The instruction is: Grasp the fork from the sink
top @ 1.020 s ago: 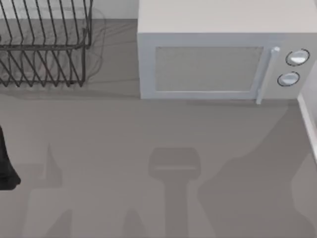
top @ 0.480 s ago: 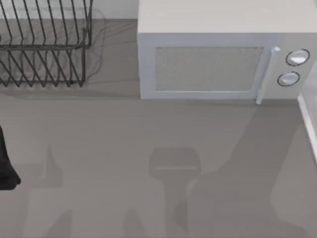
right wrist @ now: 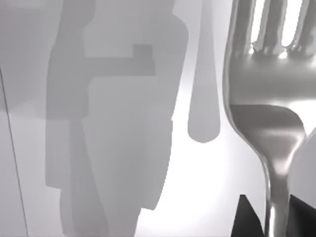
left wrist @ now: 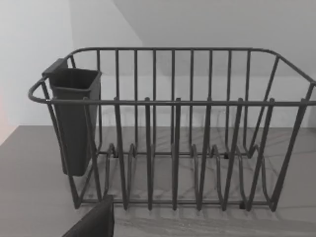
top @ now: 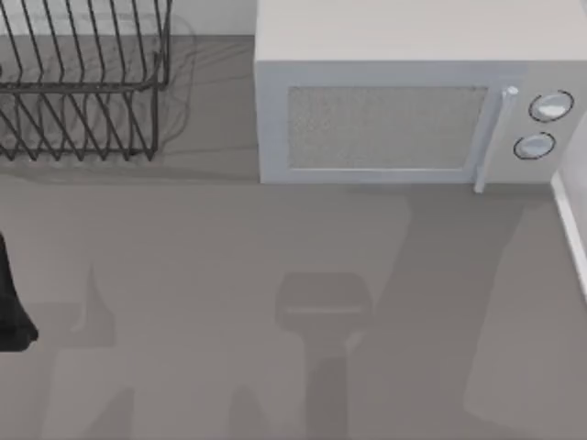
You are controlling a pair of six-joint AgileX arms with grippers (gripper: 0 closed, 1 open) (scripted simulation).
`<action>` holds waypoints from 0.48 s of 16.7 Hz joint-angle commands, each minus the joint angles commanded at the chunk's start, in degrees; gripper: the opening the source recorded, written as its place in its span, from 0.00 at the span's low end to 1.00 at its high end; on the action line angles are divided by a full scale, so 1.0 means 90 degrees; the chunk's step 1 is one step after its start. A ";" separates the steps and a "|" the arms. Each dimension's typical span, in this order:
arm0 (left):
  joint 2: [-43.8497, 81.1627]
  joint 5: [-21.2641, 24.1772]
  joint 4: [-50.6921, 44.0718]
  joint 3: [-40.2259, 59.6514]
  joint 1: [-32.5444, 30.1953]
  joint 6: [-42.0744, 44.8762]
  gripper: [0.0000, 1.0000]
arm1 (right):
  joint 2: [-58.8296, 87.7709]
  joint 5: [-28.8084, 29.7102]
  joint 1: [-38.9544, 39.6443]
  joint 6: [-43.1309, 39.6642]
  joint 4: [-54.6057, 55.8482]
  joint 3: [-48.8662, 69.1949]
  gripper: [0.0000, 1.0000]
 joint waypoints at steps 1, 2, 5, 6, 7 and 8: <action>0.0000 0.0000 0.0000 0.0000 0.0000 0.0000 1.00 | 0.0000 0.0000 0.0000 0.0000 0.0000 0.0000 0.00; 0.0000 0.0000 0.0000 0.0000 0.0000 0.0000 1.00 | 0.0017 -0.0002 0.0008 0.0008 0.0016 -0.0009 0.00; 0.0000 0.0000 0.0000 0.0000 0.0000 0.0000 1.00 | -0.0204 -0.0012 -0.0013 0.0229 -0.0089 -0.0212 0.00; 0.0000 0.0000 0.0000 0.0000 0.0000 0.0000 1.00 | -0.0410 -0.0018 -0.0001 0.0436 -0.0171 -0.0397 0.00; 0.0000 0.0000 0.0000 0.0000 0.0000 0.0000 1.00 | -0.0686 -0.0024 0.0054 0.0714 -0.0264 -0.0636 0.00; 0.0000 0.0000 0.0000 0.0000 0.0000 0.0000 1.00 | -0.1019 -0.0029 0.0161 0.1050 -0.0359 -0.0918 0.00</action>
